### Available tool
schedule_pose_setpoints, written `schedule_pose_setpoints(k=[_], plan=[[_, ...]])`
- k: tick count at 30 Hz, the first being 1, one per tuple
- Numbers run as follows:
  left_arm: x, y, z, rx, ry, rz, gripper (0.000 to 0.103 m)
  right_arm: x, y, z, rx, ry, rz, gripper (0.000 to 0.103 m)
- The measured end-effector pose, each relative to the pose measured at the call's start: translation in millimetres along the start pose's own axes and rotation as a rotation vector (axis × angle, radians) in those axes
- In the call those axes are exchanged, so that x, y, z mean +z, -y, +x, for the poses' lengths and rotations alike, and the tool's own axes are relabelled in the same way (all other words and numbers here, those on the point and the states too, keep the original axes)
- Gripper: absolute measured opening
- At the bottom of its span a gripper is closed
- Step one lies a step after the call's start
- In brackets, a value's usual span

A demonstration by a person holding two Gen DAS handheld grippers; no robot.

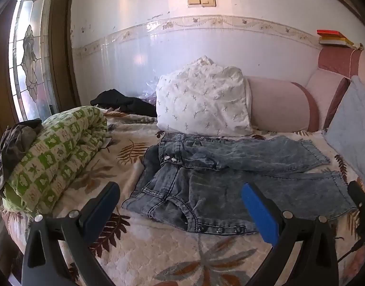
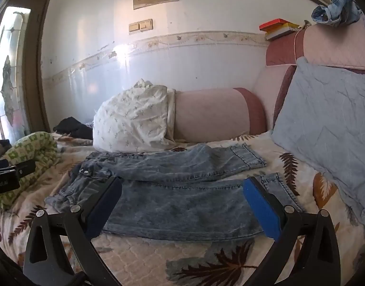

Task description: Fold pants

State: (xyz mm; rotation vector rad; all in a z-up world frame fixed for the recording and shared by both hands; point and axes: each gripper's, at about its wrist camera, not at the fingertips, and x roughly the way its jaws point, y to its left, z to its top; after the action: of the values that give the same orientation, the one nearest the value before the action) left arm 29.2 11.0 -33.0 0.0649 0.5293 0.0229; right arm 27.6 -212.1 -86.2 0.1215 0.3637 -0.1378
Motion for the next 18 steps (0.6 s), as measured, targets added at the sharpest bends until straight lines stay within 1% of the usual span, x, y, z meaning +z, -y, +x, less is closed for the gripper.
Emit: schedule_pose_setpoints(k=[5,7,18], plan=[[-4.3,-3.8,12.5,0.001,-0.025,0.007,0.103,-7.9,15.4,-19.7,-0.005,-0.021,-0.01,0.103],[-5.0,-6.7,15.6,-0.001,-0.027,0.003,0.103,-2.9,5.2,-19.2,-0.024,-0.037,-0.026,0.103],[-11.5,-18.8,26.0,-0.006,-0.046,-0.007,0.103,-3.9,-3.4,-9.2,-0.05,-0.074,-0.056,0.103]])
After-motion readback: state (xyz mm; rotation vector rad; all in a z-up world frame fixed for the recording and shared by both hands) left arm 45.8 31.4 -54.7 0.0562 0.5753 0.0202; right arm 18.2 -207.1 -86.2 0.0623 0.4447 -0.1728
